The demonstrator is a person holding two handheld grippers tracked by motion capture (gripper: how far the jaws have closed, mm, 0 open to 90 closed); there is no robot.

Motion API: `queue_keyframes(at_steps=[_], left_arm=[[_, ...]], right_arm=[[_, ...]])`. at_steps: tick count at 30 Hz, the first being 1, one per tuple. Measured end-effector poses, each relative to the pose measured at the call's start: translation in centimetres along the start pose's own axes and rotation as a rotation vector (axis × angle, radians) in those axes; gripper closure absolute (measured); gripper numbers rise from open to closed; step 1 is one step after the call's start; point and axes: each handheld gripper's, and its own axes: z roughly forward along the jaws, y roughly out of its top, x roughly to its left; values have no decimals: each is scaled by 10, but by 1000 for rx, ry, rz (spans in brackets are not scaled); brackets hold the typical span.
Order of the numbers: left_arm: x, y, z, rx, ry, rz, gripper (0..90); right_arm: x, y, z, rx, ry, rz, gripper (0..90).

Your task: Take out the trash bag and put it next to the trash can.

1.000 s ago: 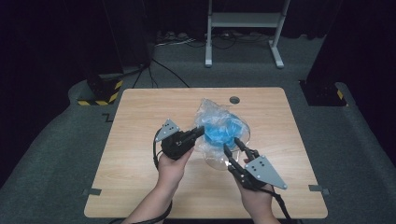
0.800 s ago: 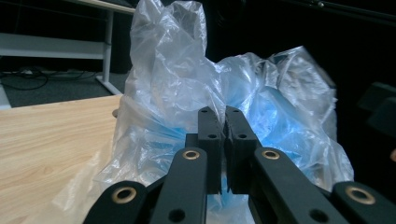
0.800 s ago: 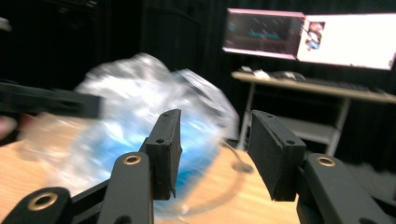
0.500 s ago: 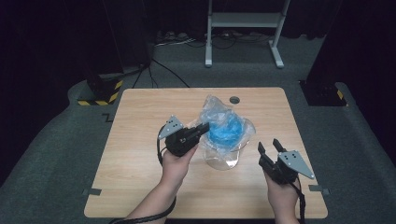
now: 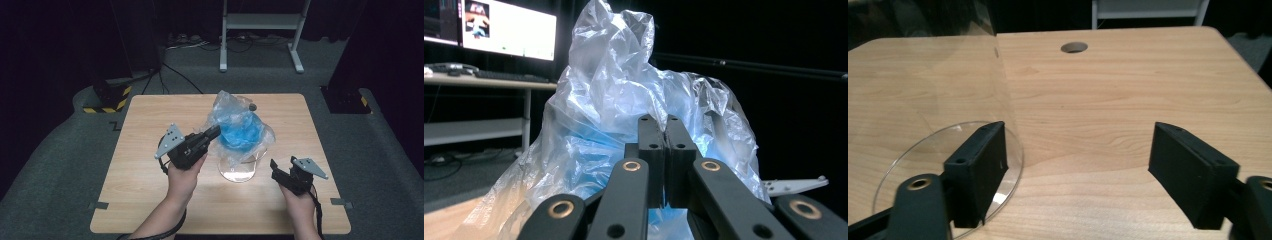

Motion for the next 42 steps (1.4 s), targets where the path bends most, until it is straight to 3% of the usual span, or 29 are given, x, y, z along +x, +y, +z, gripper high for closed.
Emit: queue_keyframes(at_steps=[9, 20, 28, 31, 37, 42], left_arm=[[-2, 16, -16, -47, 16, 32, 881], [17, 26, -38, -86, 82, 22, 881], [30, 30, -56, -102, 135, 20, 881], [36, 30, -63, -98, 166, 37, 881], [55, 27, -78, -83, 233, 26, 880], [69, 19, -86, -59, 301, 50, 881]], right_arm=[[-1, 0, 4, 1, 16, 21, 179], [4, -2, 14, 32, -24, 12, 159], [0, -1, 21, 62, -40, 21, 158], [-2, 4, 21, 50, -36, 17, 159], [1, 13, 24, 44, -16, -5, 160], [1, 5, 18, 51, -4, -39, 160]])
